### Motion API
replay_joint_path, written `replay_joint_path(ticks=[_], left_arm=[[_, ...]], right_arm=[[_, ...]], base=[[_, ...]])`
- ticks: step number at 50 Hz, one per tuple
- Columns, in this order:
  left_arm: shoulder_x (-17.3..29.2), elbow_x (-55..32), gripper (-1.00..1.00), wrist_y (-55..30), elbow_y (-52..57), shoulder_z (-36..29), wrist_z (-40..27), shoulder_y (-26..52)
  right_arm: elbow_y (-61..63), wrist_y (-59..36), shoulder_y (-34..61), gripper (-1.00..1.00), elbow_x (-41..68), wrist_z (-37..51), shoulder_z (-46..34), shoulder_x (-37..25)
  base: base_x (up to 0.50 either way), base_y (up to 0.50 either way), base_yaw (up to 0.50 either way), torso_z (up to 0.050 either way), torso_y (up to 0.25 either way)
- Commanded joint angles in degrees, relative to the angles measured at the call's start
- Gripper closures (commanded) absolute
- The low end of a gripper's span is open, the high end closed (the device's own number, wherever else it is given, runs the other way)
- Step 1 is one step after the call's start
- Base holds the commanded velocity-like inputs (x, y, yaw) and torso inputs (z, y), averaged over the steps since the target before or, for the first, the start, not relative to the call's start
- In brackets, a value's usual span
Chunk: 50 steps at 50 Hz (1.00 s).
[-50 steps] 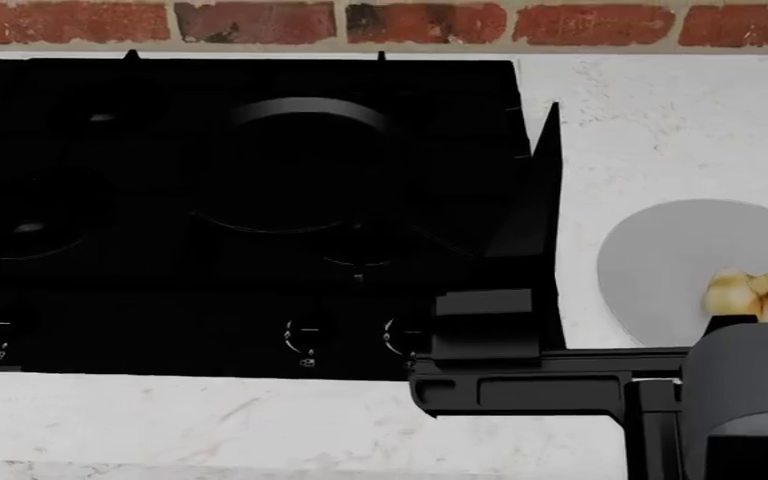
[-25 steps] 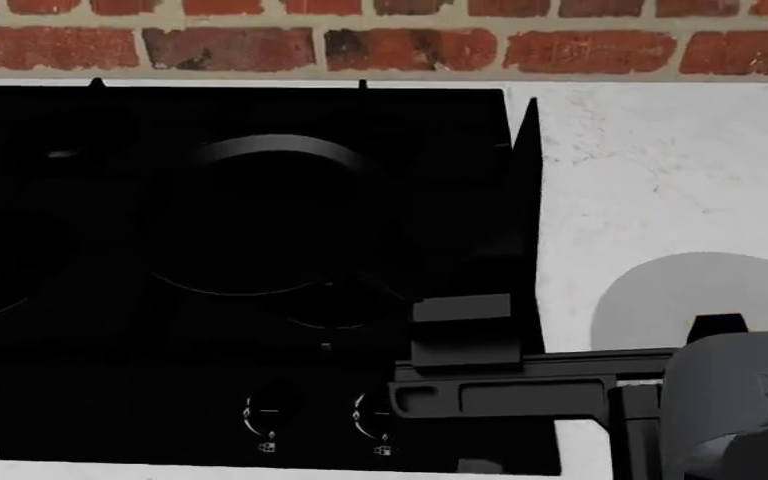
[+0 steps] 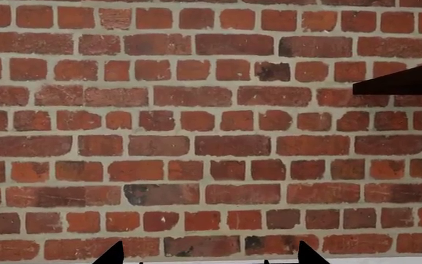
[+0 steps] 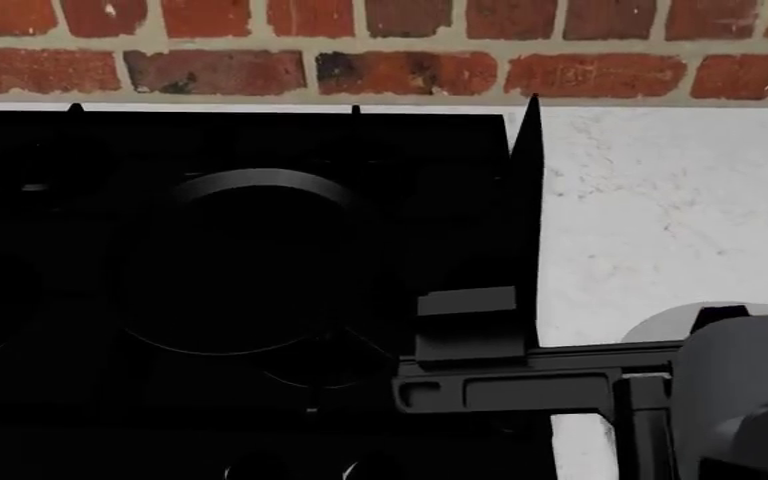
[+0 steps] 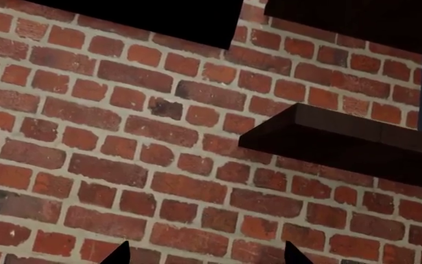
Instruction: Pick the ginger from the plate and place it in the pan.
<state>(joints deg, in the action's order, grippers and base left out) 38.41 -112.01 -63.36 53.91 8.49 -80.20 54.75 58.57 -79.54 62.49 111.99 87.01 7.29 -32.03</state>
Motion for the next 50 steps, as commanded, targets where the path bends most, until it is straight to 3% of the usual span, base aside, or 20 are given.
replay_joint_path(ticks=[1,7,12,21,50], left_arm=[[0.3,0.2,-1.0,0.4,0.1,-0.1,0.3,-0.1],[0.1,1.2,-1.0,0.2,0.0,0.2,1.2,-1.0],[0.1,1.2,-1.0,0.3,0.1,0.0,1.1,-1.1],[0.1,1.2,-1.0,0.6,0.3,-0.7,0.9,-0.9],[0.8,1.4,-1.0,1.6,0.3,-1.7,0.7,-0.3]], right_arm=[[-2.9,0.9,2.1,-1.0,0.2,0.5,-2.1,-1.8],[-6.9,4.0,4.1,-1.0,2.6,1.4,-5.3,-4.7],[-14.0,8.3,9.2,-1.0,8.6,0.1,-6.3,-10.6],[-21.3,9.0,19.2,-1.0,15.8,0.3,-15.5,-20.0],[-27.5,7.3,17.3,-1.0,14.7,-7.4,-15.6,-25.4]], base=[[0.0,0.0,0.0,0.0,0.0],[0.0,0.0,0.0,0.0,0.0],[0.0,0.0,0.0,0.0,0.0],[0.0,0.0,0.0,0.0,0.0],[0.0,0.0,0.0,0.0,0.0]])
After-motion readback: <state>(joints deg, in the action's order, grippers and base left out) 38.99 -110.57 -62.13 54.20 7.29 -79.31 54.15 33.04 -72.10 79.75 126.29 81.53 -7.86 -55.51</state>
